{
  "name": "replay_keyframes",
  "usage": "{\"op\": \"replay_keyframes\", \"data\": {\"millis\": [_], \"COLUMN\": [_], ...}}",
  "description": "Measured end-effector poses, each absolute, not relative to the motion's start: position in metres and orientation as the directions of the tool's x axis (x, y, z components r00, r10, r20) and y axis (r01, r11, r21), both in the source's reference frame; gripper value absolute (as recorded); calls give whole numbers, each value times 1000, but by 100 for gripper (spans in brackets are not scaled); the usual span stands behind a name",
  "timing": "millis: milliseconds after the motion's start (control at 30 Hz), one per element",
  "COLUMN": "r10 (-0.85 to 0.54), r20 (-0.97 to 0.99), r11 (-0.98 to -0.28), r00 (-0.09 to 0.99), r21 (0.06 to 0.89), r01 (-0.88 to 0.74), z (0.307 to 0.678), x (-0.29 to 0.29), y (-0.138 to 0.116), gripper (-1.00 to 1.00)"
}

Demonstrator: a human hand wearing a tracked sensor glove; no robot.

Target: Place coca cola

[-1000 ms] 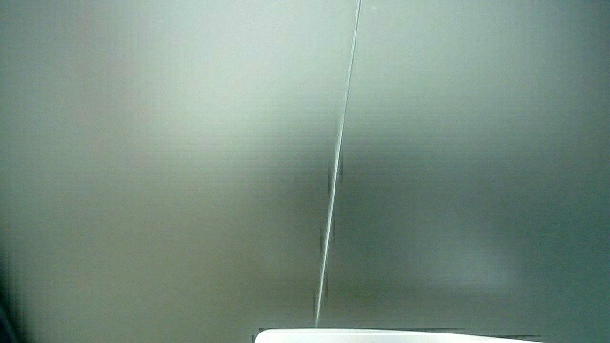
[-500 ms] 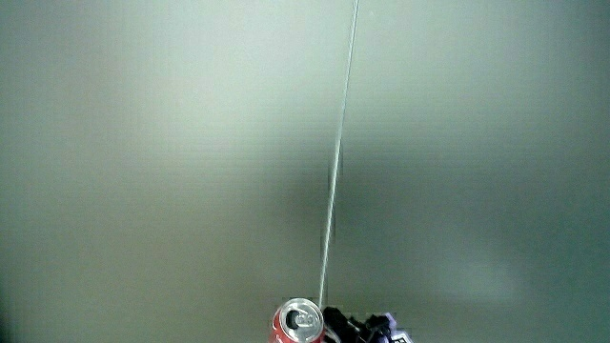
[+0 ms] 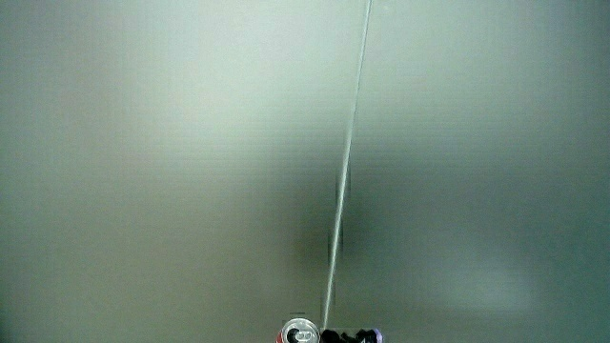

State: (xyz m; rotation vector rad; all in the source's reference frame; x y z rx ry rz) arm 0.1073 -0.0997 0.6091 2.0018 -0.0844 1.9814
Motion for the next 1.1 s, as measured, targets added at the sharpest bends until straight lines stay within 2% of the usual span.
{"op": "replay_keyframes", "data": {"millis": [267, 300, 400, 500, 700, 800, 933, 1033, 1067, 1100], "r10": [189, 203, 177, 219, 203, 214, 198, 223, 206, 228], "r20": [982, 978, 983, 974, 978, 972, 973, 966, 972, 963], "r11": [-944, -940, -945, -937, -944, -937, -933, -928, -934, -927], "r00": [24, 46, 46, 64, 46, 92, 123, 133, 116, 145], "r21": [189, 208, 183, 229, 208, 231, 225, 252, 230, 261], "r01": [-270, -270, -272, -266, -255, -263, -280, -275, -275, -271], "z": [611, 610, 614, 616, 618, 620, 618, 616, 616, 615], "x": [108, 109, 110, 112, 115, 114, 113, 114, 115, 116], "y": [-99, -98, -97, -94, -89, -88, -90, -88, -87, -86], "gripper": [0, -6, -25, -44, -81, -100, -100, -100, -100, -100]}}
